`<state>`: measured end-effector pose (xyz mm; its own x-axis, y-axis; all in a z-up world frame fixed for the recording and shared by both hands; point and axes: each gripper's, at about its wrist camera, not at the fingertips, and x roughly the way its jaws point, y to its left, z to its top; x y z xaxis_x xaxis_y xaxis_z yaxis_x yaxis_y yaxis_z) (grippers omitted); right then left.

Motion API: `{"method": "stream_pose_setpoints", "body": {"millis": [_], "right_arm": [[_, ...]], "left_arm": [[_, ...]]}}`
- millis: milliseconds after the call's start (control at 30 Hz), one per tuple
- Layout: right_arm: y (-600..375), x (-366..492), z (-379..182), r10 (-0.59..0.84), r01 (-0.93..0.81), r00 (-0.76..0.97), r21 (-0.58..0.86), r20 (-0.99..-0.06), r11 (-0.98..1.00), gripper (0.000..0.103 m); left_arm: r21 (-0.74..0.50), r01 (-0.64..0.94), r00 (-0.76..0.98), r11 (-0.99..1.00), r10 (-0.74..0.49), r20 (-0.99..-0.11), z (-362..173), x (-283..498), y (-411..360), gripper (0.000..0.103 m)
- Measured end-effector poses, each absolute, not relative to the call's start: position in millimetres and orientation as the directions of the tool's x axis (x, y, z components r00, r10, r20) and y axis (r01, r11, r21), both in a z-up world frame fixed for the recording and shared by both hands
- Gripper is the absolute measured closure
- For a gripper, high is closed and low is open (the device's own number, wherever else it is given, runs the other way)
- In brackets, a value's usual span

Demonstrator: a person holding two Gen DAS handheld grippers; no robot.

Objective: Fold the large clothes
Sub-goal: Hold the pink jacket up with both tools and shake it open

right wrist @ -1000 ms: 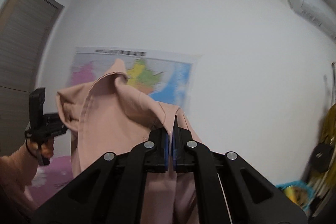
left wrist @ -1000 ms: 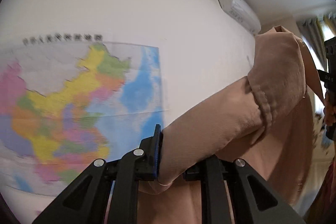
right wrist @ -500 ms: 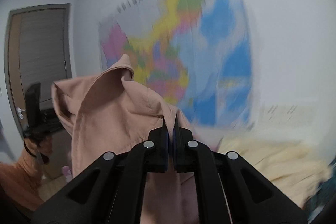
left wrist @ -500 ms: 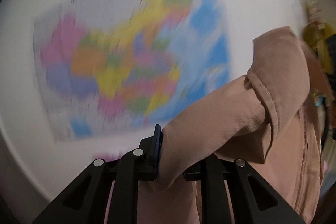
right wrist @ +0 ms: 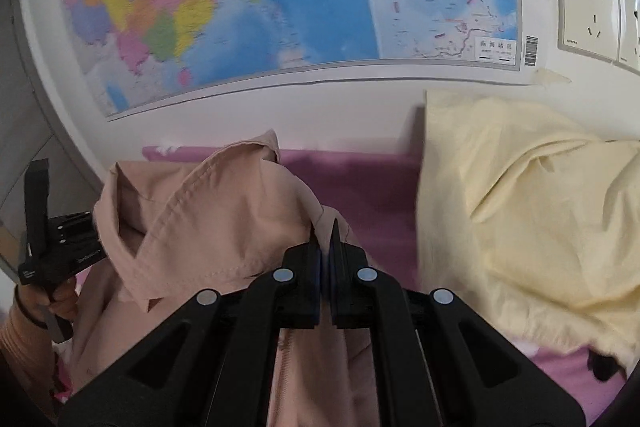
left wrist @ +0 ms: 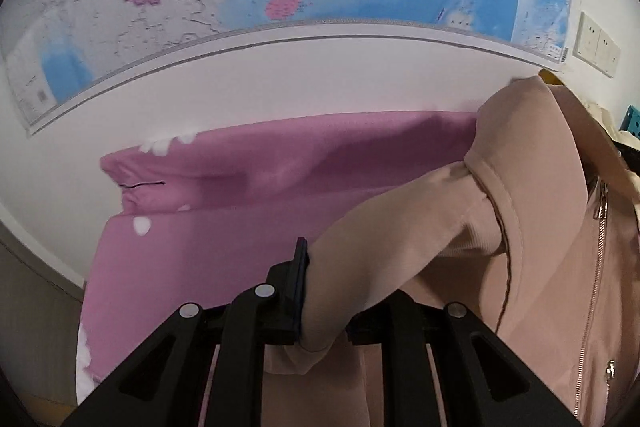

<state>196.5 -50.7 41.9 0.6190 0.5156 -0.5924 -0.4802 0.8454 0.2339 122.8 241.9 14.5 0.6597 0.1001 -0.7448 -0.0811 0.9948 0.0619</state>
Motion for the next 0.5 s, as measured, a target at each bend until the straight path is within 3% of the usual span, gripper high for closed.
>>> {"method": "stream_pose_setpoints", "body": {"millis": [100,167,233,367,500], "right_arm": [[-39.8,216.8,27.3,0.473,-0.464,0.597,0.202,-0.648,0.862,0.096],[-36.3,229.9,15.2,0.434,-0.438,0.586,0.183,-0.684,0.88,0.088],[-39.7,232.2,9.2,0.404,-0.415,0.595,0.165,-0.694,0.895,0.074],[-48.7,220.6,17.2,0.412,-0.418,0.609,0.167,-0.677,0.893,0.066],[-40.4,192.9,31.1,0.437,-0.487,0.6,0.127,-0.67,0.864,0.051]], "left_arm": [[0.044,-0.082,0.611,0.996,0.085,-0.787,-6.9,148.5,248.3,0.086],[0.033,-0.083,0.555,0.996,0.074,-0.828,-29.4,160.8,248.0,0.082],[0.034,-0.081,0.516,0.996,0.072,-0.853,-45.3,169.4,248.7,0.078],[0.047,-0.063,0.517,0.997,0.073,-0.853,-56.5,166.3,247.3,0.07],[0.024,-0.036,0.563,0.999,0.04,-0.825,-43.1,153.8,249.3,0.062]]}}
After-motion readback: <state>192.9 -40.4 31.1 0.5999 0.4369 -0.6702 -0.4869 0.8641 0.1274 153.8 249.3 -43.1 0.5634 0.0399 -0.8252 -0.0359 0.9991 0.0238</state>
